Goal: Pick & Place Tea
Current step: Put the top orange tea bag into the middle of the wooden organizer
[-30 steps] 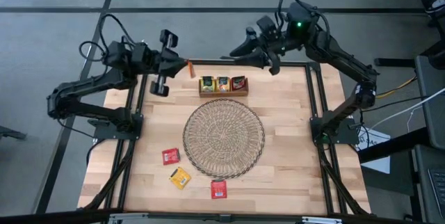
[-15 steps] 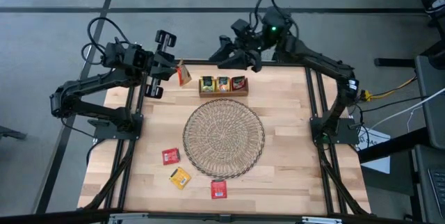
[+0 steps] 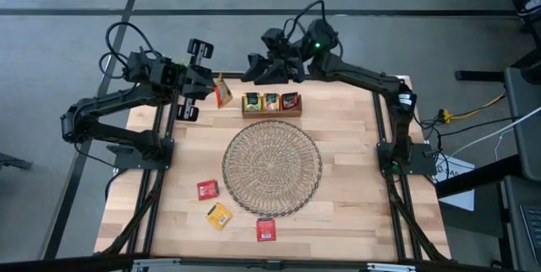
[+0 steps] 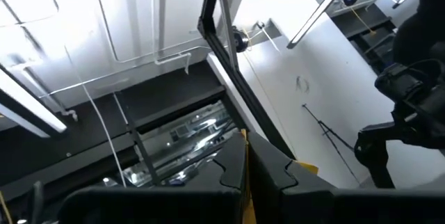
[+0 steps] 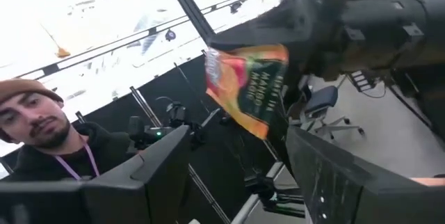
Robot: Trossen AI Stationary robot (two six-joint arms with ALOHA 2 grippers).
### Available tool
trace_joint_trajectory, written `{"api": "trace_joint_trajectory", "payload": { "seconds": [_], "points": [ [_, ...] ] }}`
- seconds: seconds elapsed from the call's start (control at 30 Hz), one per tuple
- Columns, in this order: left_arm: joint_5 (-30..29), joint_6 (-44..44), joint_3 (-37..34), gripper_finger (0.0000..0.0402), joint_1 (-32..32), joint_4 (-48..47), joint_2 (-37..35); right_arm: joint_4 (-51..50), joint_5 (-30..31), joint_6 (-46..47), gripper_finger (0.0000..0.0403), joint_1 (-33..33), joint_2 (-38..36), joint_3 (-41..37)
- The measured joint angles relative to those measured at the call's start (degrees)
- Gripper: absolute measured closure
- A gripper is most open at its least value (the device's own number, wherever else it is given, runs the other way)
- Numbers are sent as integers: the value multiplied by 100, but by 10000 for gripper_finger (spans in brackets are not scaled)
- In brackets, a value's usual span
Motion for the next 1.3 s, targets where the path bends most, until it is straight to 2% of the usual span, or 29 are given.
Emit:
{"api": "trace_joint_trajectory", "payload": {
  "seconds": [0.37,1.07,1.17,1.3],
  "points": [
    [70,230,0,398,12,-22,36,30,23,265,163,94,254,0],
    [103,11,4,398,26,234,490,187,58,279,165,247,270,0],
    [103,6,4,398,26,234,490,239,12,279,189,254,270,0],
    [96,-60,4,398,26,239,490,324,-27,269,267,268,270,0]
  ]
}}
